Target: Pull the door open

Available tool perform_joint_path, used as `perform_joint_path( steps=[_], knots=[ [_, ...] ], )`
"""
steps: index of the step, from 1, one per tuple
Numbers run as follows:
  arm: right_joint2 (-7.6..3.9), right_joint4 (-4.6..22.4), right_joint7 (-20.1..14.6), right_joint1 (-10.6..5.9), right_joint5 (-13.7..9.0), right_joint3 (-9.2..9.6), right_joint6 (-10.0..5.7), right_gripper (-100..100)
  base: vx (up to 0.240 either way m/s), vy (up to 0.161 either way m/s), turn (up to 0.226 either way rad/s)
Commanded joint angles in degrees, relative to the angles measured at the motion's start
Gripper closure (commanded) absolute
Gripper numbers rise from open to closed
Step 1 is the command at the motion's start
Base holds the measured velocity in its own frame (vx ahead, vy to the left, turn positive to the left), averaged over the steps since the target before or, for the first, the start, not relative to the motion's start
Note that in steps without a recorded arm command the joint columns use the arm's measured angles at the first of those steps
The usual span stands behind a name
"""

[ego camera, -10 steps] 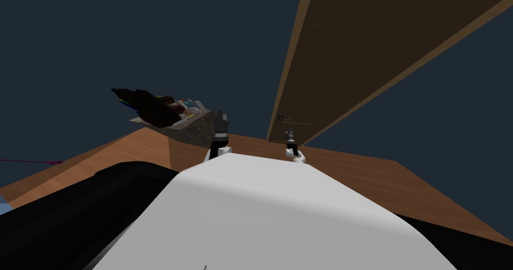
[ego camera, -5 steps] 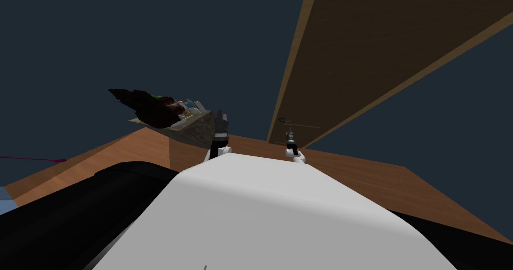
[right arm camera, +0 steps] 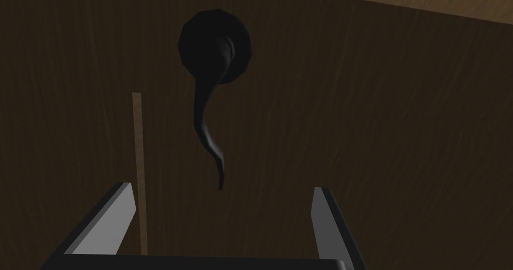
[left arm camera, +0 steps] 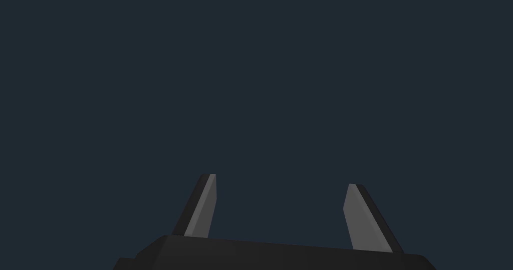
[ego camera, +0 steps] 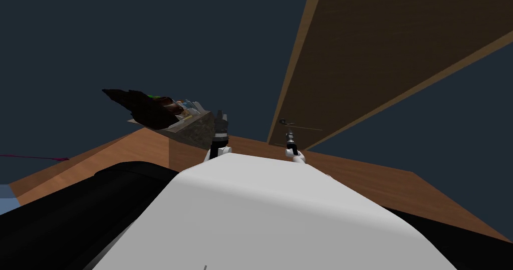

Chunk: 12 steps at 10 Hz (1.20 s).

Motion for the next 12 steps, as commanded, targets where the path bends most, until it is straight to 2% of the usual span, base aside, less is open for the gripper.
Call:
perform_joint_path(
  steps=[1, 4, 5, 6, 7, 8, 9, 10, 11, 12],
  knots=[
    [-0.25, 2.3, -0.1, -1.09, -0.2, -0.26, 0.04, -100, 0.121, -0.027, 0.044],
    [-0.47, 5.5, -0.2, -2.54, -0.4, -0.59, -0.24, -100, 0.085, -0.008, 0.024],
    [-0.41, 5.1, -0.1, -2.32, -0.4, -0.54, -0.32, -100, 0.035, -0.009, 0.007],
    [-2.32, 5.8, -1.6, -1.38, -0.8, -1.06, -1.14, -100, 0.142, 0.036, 0.213],
    [-2.32, 6.0, -1.6, -1.38, -0.8, -1.06, -1.14, -100, 0.165, 0.029, 0.098],
    [-4.12, 6.4, -3.0, -0.44, -1.3, -1.55, -1.89, -100, 0.148, 0.028, 0.146],
    [-4.76, 6.6, -3.5, -0.1, -1.4, -1.72, -2.16, -100, 0.179, 0.032, 0.154],
    [-6.06, 7.0, -4.5, 0.58, -1.7, -2.07, -2.7, -100, 0.176, 0.009, 0.151],
    [-6.69, 7.2, -4.9, 0.91, -1.9, -2.24, -2.96, -100, 0.168, 0.02, 0.12],
    [-6.69, 7.2, -4.9, 0.91, -1.9, -2.24, -2.96, -100, 0.111, 0.029, 0.024]
  ],
)
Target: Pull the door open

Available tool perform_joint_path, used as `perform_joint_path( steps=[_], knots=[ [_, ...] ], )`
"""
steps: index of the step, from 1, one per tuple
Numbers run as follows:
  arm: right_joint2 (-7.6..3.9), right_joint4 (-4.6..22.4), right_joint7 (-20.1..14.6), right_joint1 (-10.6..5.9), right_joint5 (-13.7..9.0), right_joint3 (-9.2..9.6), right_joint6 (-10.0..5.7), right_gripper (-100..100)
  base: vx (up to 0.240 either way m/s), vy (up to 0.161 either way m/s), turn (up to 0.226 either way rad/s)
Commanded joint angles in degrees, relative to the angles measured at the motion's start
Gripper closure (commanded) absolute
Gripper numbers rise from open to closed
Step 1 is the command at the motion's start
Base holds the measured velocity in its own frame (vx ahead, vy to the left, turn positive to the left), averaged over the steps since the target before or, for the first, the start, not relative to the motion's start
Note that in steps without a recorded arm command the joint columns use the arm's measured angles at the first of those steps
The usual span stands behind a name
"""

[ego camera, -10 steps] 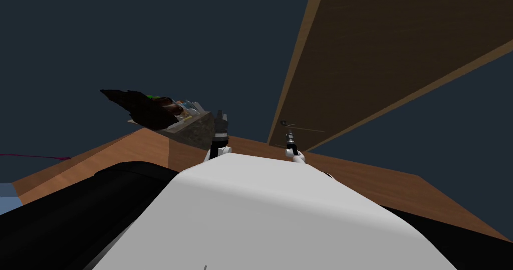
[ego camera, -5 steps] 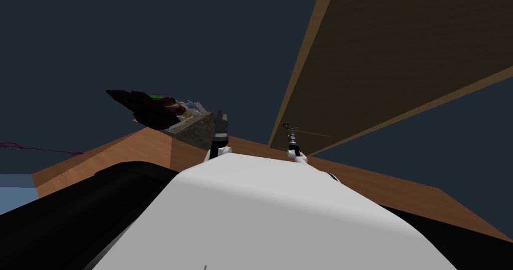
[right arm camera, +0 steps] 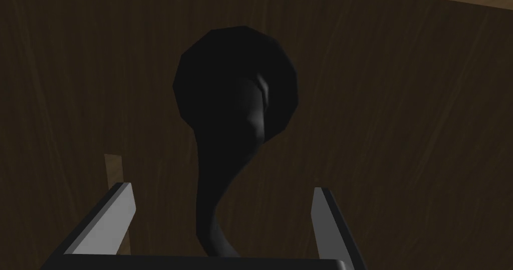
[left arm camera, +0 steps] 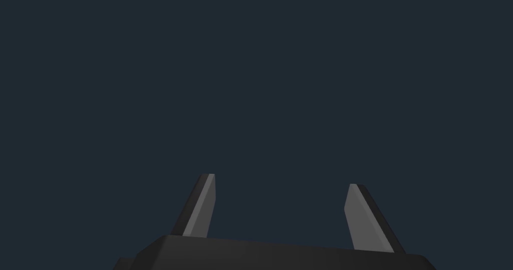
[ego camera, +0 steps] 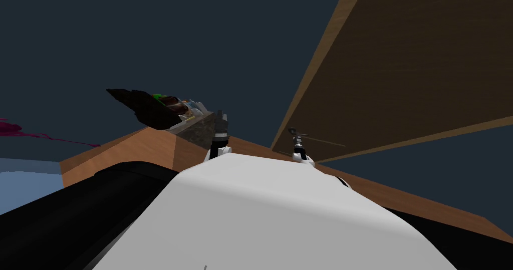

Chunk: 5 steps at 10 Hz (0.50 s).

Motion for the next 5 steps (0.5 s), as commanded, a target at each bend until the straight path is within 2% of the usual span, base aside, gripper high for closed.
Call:
perform_joint_path(
  steps=[1, 2, 3, 4, 5],
  knots=[
    [-1.68, 0.1, -1.3, 1.22, -0.4, -0.48, -0.46, -100, 0.13, 0.048, 0.142],
    [-1.68, -0.4, -1.3, 1.22, -0.4, -0.48, -0.46, -100, 0.123, 0.03, 0.088],
    [-1.68, 0.1, -1.3, 1.22, -0.4, -0.48, -0.46, -100, 0.053, 0.003, -0.002],
    [-1.55, -0.6, -1.2, 1.33, -0.4, -0.47, -0.06, -100, 0.015, 0.0, -0.004],
    [-1.55, -0.6, -1.2, 1.33, -0.4, -0.47, -0.06, 100, 0.0, 0.0, 0.0]
  ],
)
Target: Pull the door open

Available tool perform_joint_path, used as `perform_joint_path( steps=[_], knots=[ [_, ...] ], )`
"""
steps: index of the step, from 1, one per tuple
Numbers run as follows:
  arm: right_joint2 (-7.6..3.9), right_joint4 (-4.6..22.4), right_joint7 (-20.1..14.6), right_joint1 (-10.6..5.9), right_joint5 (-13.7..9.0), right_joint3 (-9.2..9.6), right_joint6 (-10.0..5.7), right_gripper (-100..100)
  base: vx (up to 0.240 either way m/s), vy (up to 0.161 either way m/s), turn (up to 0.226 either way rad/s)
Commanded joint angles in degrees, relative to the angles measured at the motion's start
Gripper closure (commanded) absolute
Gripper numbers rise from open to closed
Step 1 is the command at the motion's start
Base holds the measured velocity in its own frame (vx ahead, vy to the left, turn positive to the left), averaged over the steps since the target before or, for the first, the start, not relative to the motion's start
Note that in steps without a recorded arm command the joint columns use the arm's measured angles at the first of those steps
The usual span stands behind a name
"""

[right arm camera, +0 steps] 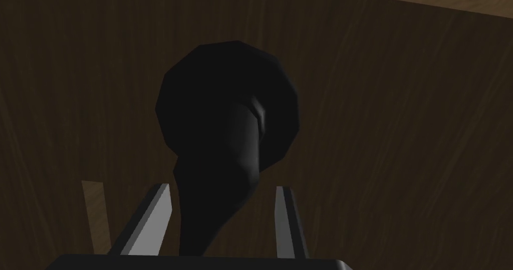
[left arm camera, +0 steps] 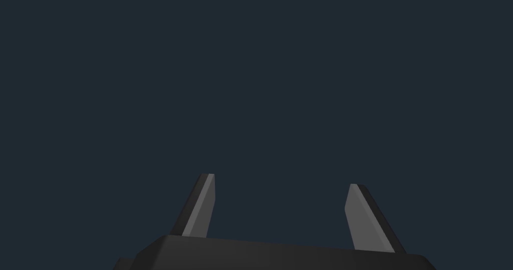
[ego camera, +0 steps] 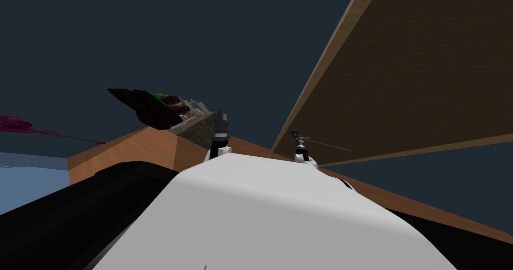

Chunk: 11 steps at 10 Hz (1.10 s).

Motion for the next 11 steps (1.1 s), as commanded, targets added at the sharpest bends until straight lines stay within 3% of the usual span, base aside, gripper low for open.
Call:
perform_joint_path(
  steps=[1, 5, 11],
  knots=[
    [0.01, 0.0, 0.0, 0.02, 0.0, 0.0, 0.07, 100, -0.008, 0.0, -0.001],
    [0.01, 0.0, 0.0, 0.02, 0.0, 0.0, 0.07, 100, 0.0, 0.0, 0.0],
    [-2.67, 0.0, -5.0, 1.78, 1.8, 3.33, -2.38, 100, -0.187, -0.074, 0.144]
  ],
)
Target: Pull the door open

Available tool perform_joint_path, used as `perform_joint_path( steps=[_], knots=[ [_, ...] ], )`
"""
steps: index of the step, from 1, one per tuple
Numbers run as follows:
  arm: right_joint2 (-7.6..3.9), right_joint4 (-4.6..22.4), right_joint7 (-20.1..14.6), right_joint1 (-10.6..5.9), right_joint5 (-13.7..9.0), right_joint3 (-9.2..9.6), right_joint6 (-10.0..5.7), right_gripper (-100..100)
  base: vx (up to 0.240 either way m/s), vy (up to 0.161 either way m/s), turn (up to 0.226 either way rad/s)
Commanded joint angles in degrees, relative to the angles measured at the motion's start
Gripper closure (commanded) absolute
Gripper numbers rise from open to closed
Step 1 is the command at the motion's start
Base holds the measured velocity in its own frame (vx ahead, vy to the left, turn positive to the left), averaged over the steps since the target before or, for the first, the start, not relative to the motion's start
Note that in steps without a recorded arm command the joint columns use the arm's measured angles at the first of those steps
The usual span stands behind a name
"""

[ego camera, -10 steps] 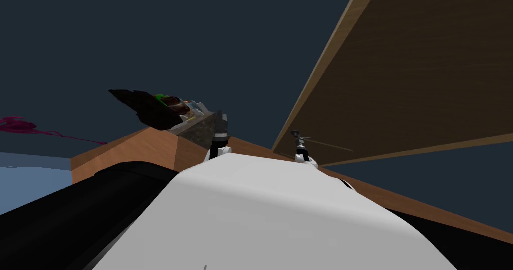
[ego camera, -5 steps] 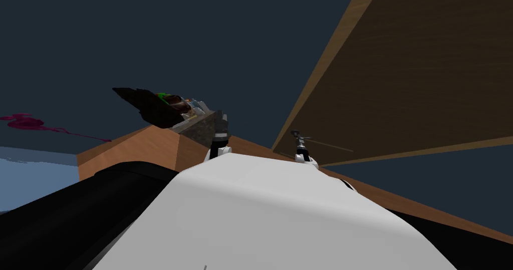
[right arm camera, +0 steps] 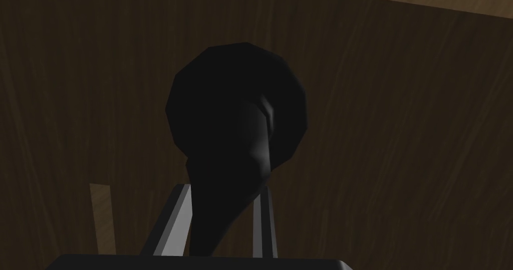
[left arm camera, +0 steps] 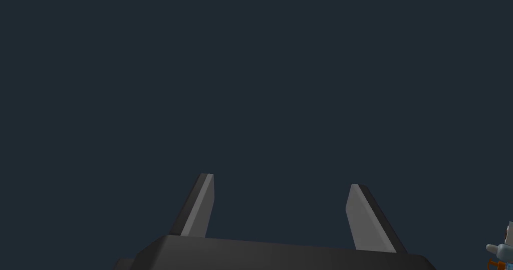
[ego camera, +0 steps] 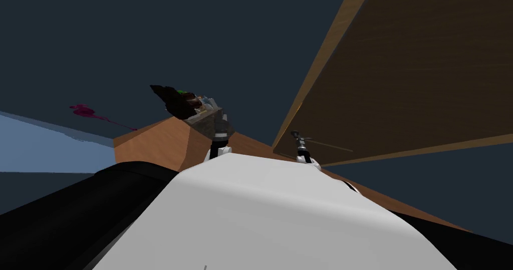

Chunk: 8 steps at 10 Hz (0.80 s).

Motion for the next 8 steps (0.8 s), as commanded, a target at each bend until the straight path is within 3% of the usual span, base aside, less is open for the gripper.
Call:
perform_joint_path(
  steps=[1, 3, 4, 8],
  knots=[
    [-0.98, 0.3, -1.3, 0.29, 0.5, 0.77, -1.04, 100, -0.21, -0.065, 0.135],
    [-1.88, 0.3, -3.0, 0.85, 1.0, 1.85, -1.87, 100, -0.223, -0.072, 0.154],
    [-1.3, -0.5, -2.4, 1.04, 0.9, 1.6, -1.04, 100, -0.1, -0.024, 0.045],
    [-3.13, -1.2, -6.0, 2.63, 2.7, 4.52, -3.7, 100, -0.218, -0.071, 0.099]
  ],
)
